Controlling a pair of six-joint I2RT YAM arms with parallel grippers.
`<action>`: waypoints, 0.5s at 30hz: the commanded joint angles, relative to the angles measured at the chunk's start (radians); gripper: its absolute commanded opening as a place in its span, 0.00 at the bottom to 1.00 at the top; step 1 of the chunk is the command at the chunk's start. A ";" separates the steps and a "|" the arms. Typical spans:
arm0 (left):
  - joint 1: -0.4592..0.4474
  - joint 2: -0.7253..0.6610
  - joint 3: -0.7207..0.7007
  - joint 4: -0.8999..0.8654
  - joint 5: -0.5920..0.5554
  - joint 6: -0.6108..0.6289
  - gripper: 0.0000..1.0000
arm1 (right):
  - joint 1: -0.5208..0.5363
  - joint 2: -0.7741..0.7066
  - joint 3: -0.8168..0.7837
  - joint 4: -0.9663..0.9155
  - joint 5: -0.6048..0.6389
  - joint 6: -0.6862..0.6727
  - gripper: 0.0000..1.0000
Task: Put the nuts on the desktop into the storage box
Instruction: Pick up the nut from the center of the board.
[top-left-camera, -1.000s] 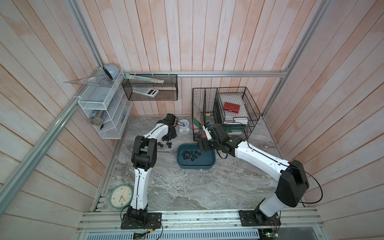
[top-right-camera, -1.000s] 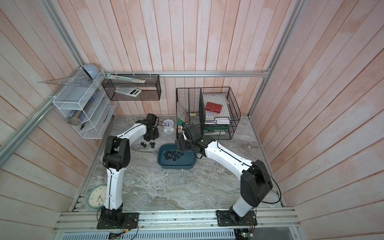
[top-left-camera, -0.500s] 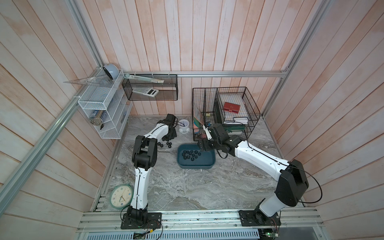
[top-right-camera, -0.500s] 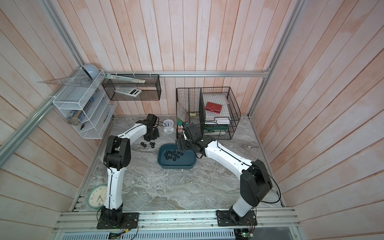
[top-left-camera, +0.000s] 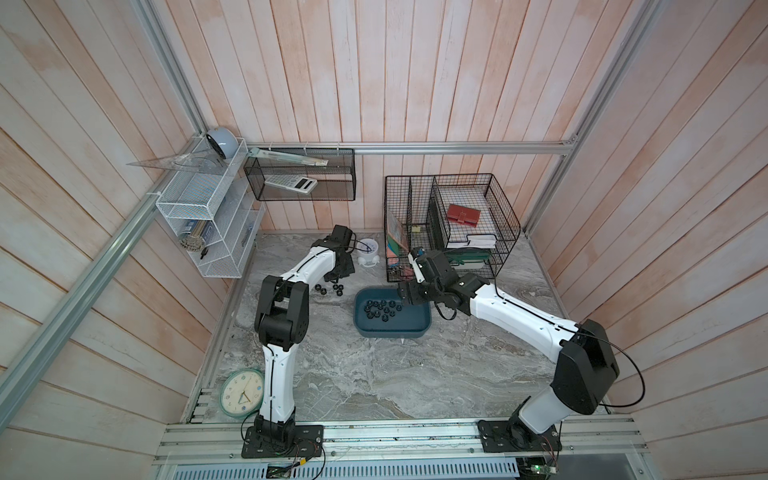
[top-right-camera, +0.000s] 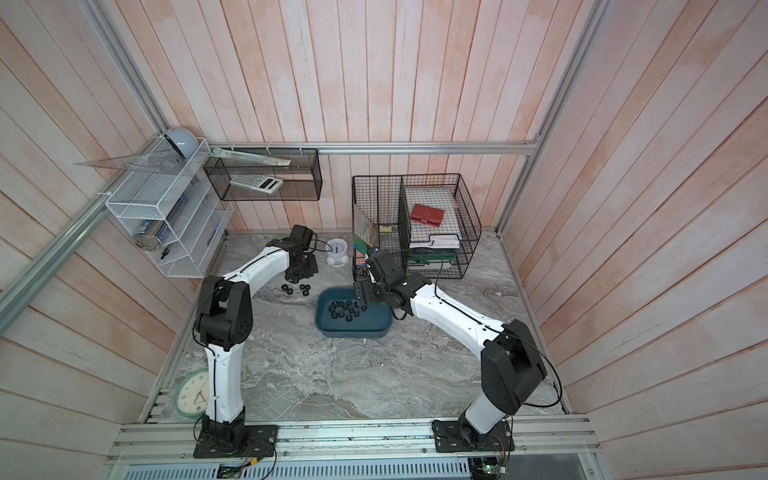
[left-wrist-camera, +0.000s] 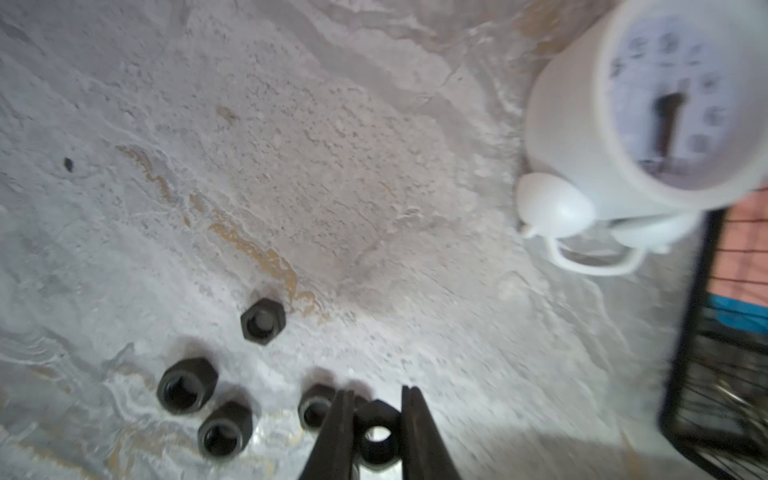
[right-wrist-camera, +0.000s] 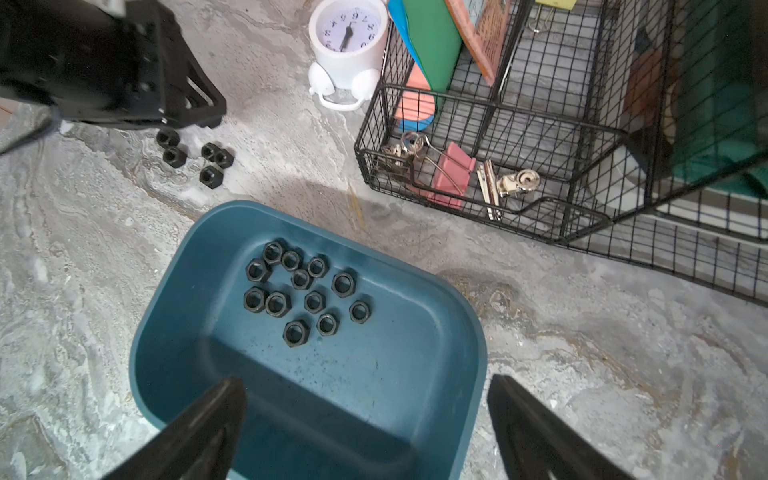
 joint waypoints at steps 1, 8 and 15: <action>-0.045 -0.084 -0.032 0.014 -0.005 -0.026 0.15 | -0.006 -0.062 -0.039 0.000 0.035 0.031 0.98; -0.155 -0.182 -0.107 0.031 -0.011 -0.070 0.15 | -0.005 -0.168 -0.140 -0.003 0.054 0.072 0.98; -0.289 -0.209 -0.168 0.060 -0.022 -0.120 0.15 | -0.005 -0.326 -0.266 -0.036 0.087 0.114 0.98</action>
